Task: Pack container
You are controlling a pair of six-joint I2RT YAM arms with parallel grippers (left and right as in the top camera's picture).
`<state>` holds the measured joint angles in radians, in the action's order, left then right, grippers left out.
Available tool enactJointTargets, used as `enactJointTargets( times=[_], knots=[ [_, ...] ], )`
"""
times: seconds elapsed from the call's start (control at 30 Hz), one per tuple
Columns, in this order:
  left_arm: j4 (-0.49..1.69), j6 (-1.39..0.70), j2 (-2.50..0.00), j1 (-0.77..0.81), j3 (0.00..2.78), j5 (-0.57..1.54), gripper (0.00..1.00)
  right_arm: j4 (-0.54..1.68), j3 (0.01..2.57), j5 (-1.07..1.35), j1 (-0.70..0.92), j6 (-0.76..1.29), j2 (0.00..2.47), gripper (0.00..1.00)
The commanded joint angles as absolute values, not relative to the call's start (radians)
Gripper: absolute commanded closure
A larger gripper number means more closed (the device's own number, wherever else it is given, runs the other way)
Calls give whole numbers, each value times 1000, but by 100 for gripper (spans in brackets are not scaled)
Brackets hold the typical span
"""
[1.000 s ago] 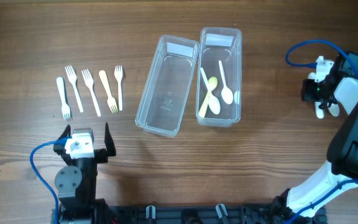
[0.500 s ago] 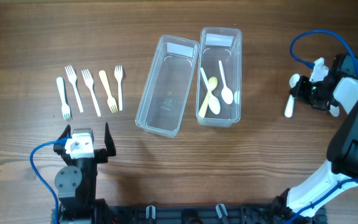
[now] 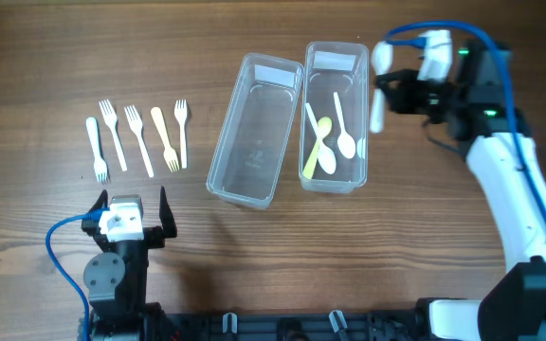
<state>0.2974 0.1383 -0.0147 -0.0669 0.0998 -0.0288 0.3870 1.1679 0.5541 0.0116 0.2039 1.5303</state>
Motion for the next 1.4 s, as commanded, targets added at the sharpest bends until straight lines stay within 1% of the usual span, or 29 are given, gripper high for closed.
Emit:
enactJointTargets(
  times=[0.0, 0.07, 0.1, 0.13, 0.17, 0.2, 0.27, 0.33, 0.4, 0.47, 0.5, 0.6, 0.67, 0.77, 0.87, 0.93, 1.07, 1.3, 1.33, 1.37],
  knots=[
    [292, 157, -7, -70, 91, -28, 0, 378, 1171, 355, 131, 265, 1579, 96],
    [292, 157, -7, -70, 91, -28, 0, 370, 1171, 321, 169, 265, 1602, 96],
    [292, 157, -7, -70, 91, -28, 0, 359, 1171, 321, 183, 265, 1614, 90],
    [292, 157, -7, -70, 91, -28, 0, 359, 1171, 321, 187, 265, 1614, 53],
    [292, 157, -7, -70, 91, -28, 0, 359, 1171, 323, 186, 265, 1610, 46],
    [292, 157, -7, -70, 91, -28, 0, 358, 1171, 332, 183, 264, 1607, 43],
    [292, 157, -7, -70, 91, -28, 0, 357, 1171, 332, 168, 257, 1593, 34],
    [292, 157, -7, -70, 91, -28, 0, 371, 1171, 327, 139, 197, 1569, 31],
    [292, 157, -7, -70, 91, -28, 0, 418, 1171, 265, 89, 138, 1537, 29],
    [292, 157, -7, -70, 91, -28, 0, 488, 1171, 122, 15, 64, 1501, 28],
    [292, 157, -7, -70, 91, -28, 0, 519, 1171, 40, -20, 19, 1491, 25],
    [292, 157, -7, -70, 91, -28, 0, 600, 1171, -193, -121, -99, 1487, 19],
    [292, 157, -7, -70, 91, -28, 0, 620, 1171, -263, -181, -141, 1496, 16],
    [292, 157, -7, -70, 91, -28, 0, 614, 1171, -225, -271, -160, 1518, 16],
    [292, 157, -7, -70, 91, -28, 0, 598, 1171, -202, -349, -278, 1560, 21],
    [292, 157, -7, -70, 91, -28, 0, 579, 1171, -197, -385, -288, 1588, 21],
    [292, 157, -7, -70, 91, -28, 0, 534, 1171, -194, -428, -343, 1658, 15],
    [292, 157, -7, -70, 91, -28, 0, 463, 1171, -116, -484, -345, 1811, 14],
    [292, 157, -7, -70, 91, -28, 0, 454, 1171, -101, -486, -356, 1832, 13],
    [292, 157, -7, -70, 91, -28, 0, 446, 1171, -81, -486, -370, 1850, 9]
  ],
)
